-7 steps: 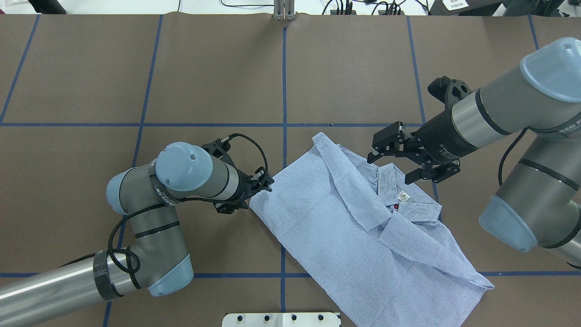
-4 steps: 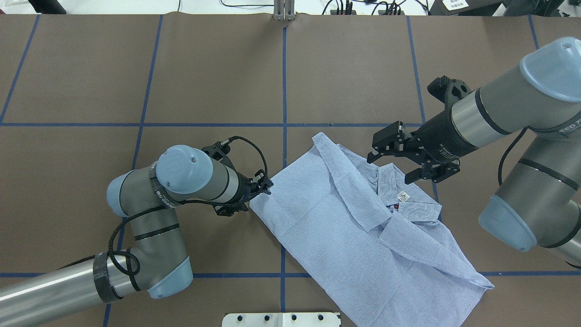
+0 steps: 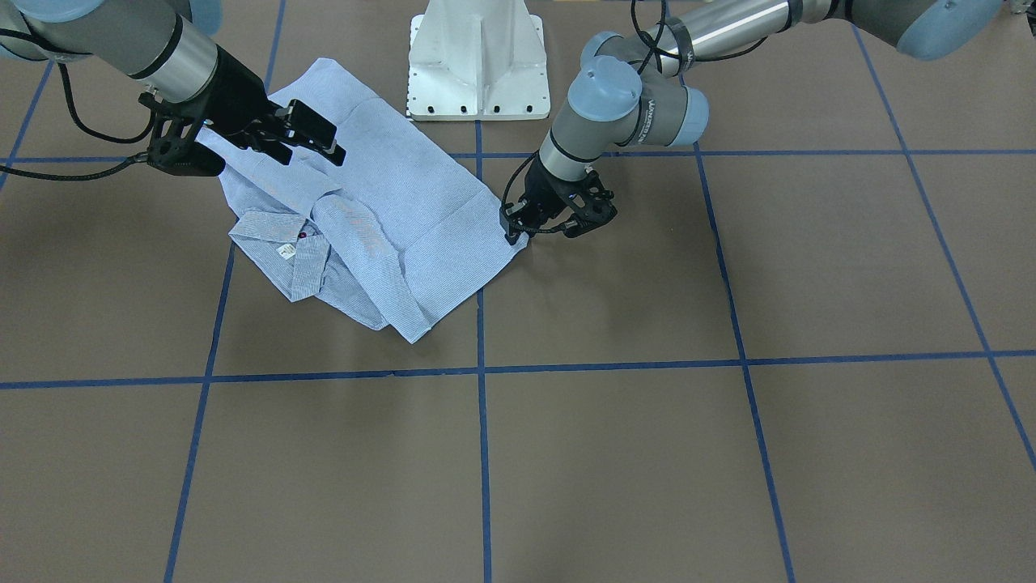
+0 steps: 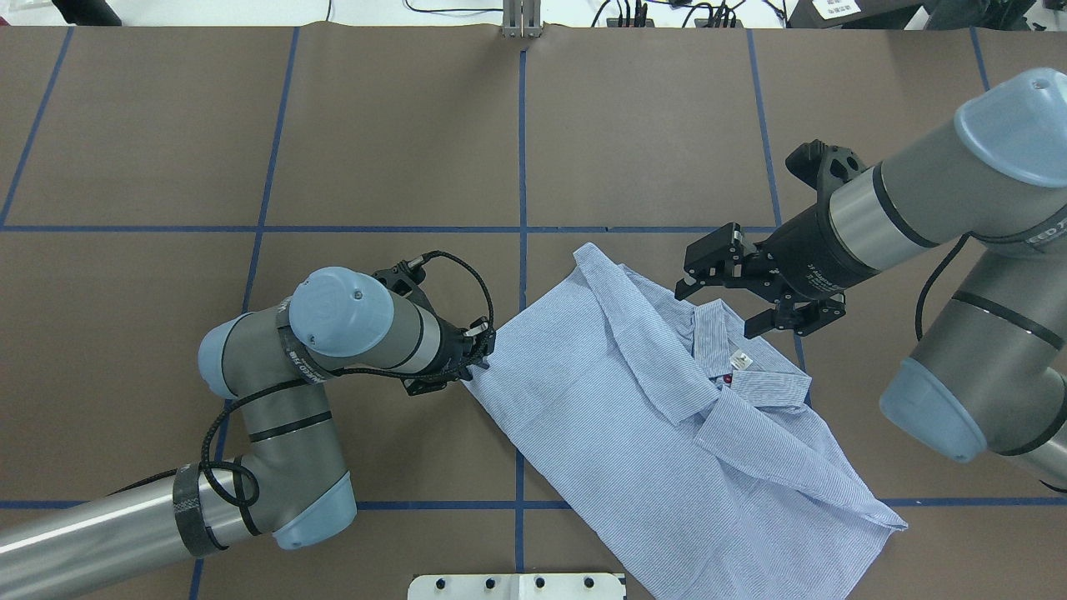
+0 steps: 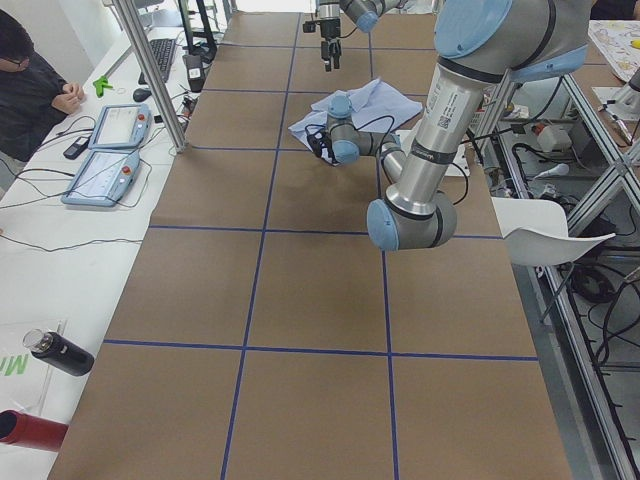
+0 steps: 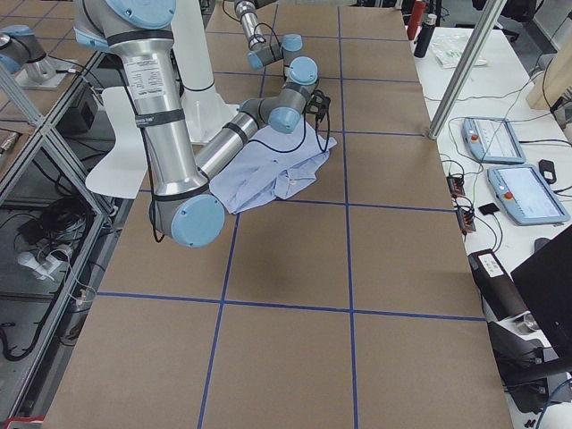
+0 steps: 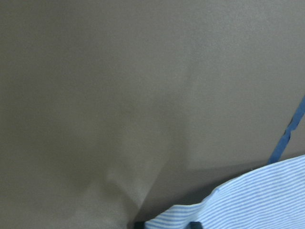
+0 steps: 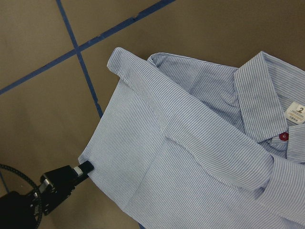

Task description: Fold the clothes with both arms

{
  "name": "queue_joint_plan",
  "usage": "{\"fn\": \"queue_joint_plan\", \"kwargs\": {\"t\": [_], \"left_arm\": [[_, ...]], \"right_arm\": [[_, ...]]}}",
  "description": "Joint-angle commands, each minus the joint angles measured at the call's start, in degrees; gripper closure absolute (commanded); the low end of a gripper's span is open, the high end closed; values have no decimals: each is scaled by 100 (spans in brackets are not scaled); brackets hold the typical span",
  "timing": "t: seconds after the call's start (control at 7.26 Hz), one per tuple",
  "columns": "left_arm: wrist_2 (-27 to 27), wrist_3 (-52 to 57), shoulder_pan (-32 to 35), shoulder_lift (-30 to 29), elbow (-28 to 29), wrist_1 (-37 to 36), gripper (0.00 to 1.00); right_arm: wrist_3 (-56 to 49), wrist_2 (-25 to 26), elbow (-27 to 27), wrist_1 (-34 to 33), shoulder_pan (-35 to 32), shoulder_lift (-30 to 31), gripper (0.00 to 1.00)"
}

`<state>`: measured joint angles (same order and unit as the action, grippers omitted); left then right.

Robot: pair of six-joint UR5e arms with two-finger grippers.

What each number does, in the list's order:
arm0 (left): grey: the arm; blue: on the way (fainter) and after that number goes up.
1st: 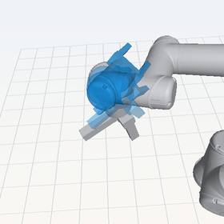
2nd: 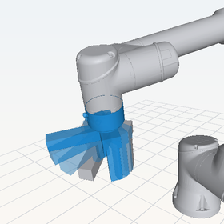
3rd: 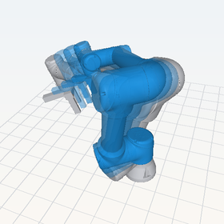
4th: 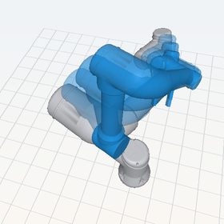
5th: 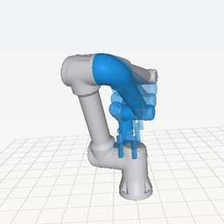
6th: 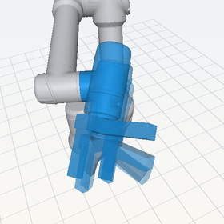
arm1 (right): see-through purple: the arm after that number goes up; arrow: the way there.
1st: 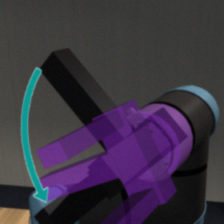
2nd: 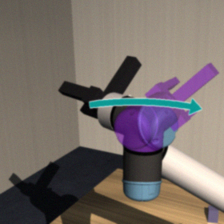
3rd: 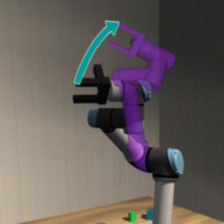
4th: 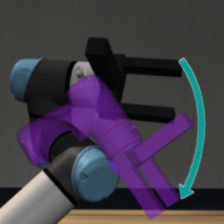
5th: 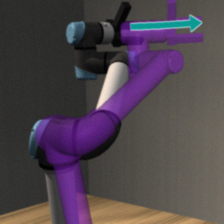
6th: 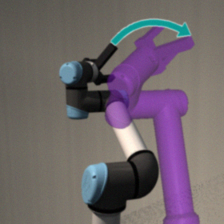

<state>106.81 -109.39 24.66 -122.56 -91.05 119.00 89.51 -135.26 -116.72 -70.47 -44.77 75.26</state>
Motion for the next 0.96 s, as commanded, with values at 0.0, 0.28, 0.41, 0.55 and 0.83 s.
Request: {"fn": "queue_joint_plan", "kwargs": {"t": [0.0, 0.28, 0.41, 0.55, 0.83], "left_arm": [[33, -30, 4, -13, -71, -9, 100], [42, -153, 4, -22, -88, -148, 100], [42, -144, 21, -31, -141, -341, 100], [24, -101, 117, -40, -133, -421, 100], [24, 109, 555, -57, -54, -431, 100]], "right_arm": [[5, 0, 0, -1, -14, 6, 0], [5, 0, 9, -10, -23, 15, 0], [-3, 9, 9, -1, -32, 15, 0], [5, 18, 26, -1, -23, -2, 0], [-3, 123, 35, -1, -32, -11, 0]]}}
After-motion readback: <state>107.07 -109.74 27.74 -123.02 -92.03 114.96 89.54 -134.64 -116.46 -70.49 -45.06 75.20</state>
